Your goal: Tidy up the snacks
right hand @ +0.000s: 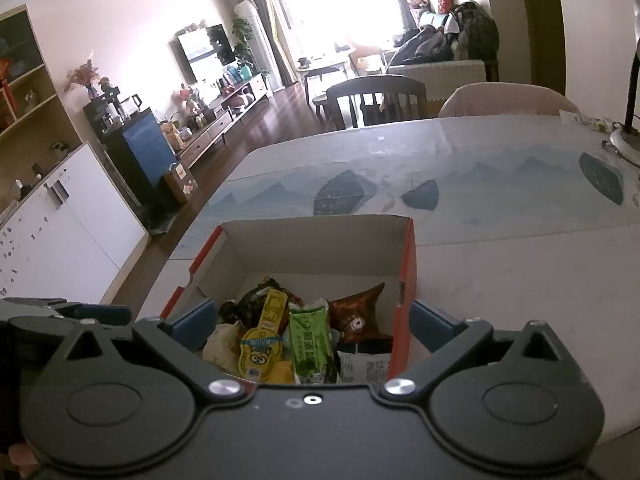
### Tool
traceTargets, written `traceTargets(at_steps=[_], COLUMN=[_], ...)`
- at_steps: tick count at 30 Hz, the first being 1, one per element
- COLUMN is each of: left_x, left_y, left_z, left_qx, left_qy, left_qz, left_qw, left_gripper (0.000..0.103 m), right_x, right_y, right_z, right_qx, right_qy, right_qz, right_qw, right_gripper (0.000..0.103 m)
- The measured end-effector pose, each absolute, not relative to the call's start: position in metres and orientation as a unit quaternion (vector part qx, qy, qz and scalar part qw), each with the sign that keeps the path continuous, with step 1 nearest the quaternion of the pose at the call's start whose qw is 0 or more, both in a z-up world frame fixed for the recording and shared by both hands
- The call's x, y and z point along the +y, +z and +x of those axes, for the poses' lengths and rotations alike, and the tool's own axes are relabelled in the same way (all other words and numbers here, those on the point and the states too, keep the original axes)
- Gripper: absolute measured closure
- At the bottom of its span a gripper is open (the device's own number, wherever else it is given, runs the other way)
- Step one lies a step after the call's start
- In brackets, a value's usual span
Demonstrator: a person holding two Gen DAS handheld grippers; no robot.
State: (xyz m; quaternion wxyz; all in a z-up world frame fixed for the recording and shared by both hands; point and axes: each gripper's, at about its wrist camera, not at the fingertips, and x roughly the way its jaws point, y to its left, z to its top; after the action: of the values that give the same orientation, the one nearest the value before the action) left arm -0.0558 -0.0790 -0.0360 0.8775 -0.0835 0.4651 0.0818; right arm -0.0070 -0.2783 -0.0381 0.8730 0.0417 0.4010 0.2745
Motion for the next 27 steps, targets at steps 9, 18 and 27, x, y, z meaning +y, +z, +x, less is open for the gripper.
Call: traceTargets(at_steps=[9, 18, 27], left_x=[-0.0779, -0.0775, -0.0778], left_y=[-0.0369, -0.0398, -0.0402], left_z=[-0.0532, -0.0496, -0.0492], left_qx=[0.47, 0.473, 0.474], left_qy=[0.075, 0.069, 0.068], left_qz=[-0.084, -0.082, -0.082], left_qw=[0.876, 0.874, 0.874], left_gripper=[0.001, 0.001, 0.001], right_x=[-0.2754, -0.2764, -0.2763], right_y=[-0.0385, -0.0406, -0.0427], right_z=[-0.008, -0.0057, -0.004], right_qx=[0.407, 0.412, 0.416], right_qy=[0.267, 0.261, 0.259], right_qz=[0.045, 0.049, 0.051], right_qw=[0.872, 0.872, 0.87], right_gripper=[0.0, 0.0, 0.0])
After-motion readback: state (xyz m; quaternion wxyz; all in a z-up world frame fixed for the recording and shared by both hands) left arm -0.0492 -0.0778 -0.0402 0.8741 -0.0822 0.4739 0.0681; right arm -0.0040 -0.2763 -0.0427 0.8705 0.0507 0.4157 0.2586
